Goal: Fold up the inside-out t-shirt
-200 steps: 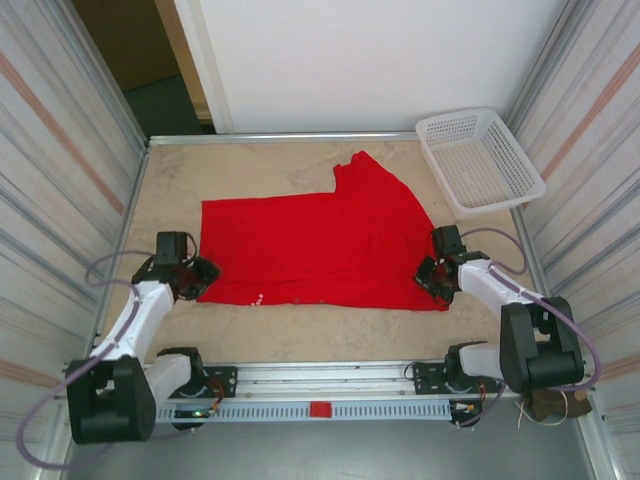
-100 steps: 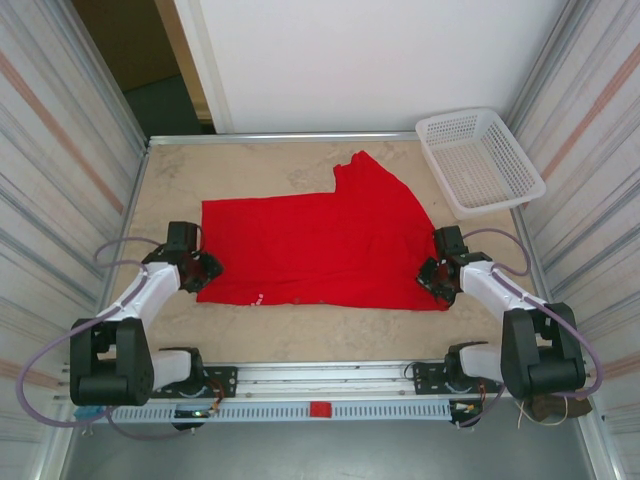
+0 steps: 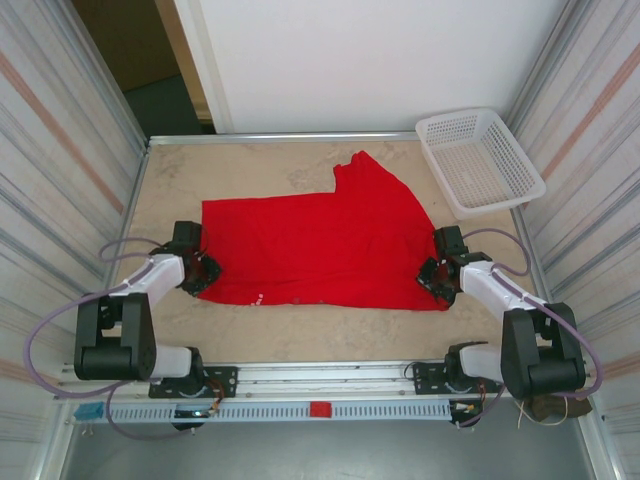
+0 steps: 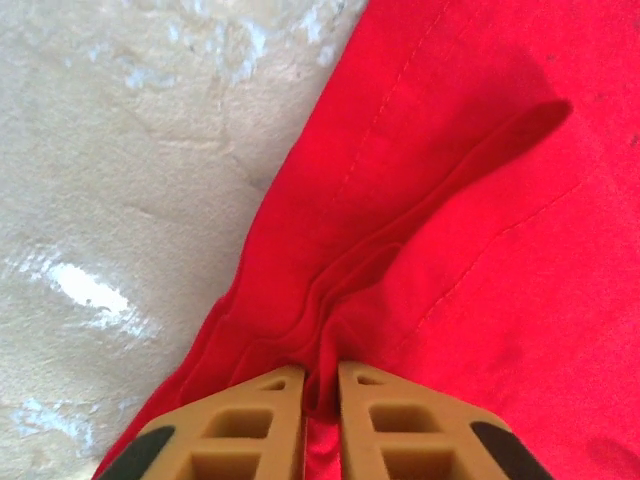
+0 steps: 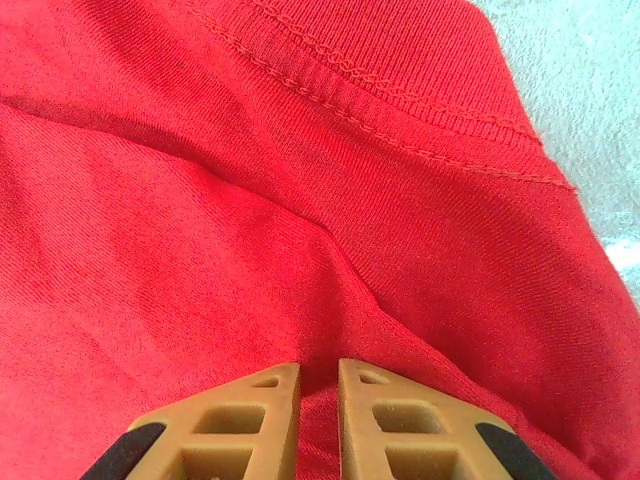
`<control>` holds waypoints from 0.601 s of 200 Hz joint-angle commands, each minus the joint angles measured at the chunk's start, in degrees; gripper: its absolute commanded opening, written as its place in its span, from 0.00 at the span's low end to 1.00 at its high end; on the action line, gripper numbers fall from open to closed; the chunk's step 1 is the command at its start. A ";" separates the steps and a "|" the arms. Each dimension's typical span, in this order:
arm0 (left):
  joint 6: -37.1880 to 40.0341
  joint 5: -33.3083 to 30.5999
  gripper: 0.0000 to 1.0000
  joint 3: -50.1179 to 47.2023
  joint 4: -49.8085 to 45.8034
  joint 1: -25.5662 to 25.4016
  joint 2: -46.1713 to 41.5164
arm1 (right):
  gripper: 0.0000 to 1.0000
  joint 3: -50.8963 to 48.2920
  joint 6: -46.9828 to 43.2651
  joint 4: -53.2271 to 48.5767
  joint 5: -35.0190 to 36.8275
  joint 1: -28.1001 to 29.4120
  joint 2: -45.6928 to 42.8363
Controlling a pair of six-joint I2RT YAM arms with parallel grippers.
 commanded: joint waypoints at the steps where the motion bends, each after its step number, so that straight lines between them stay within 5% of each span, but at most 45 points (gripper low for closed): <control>1: 0.38 -1.47 0.02 1.95 -0.62 -0.32 -0.60 | 0.16 -0.34 0.86 -1.89 1.68 -0.47 -1.19; 70: 0.84 -0.37 0.02 4.12 -3.40 -0.37 -4.51 | 0.16 -0.34 0.84 -1.45 1.78 -0.56 -0.66; 97: 0.33 0.29 0.35 3.64 -3.24 -0.37 -3.81 | 0.16 -0.34 0.81 -1.45 1.78 -0.56 -0.84; 120: -0.04 -0.27 0.38 3.11 -3.13 -0.36 -3.62 | 0.16 -0.34 0.69 -1.45 1.82 -0.65 -0.82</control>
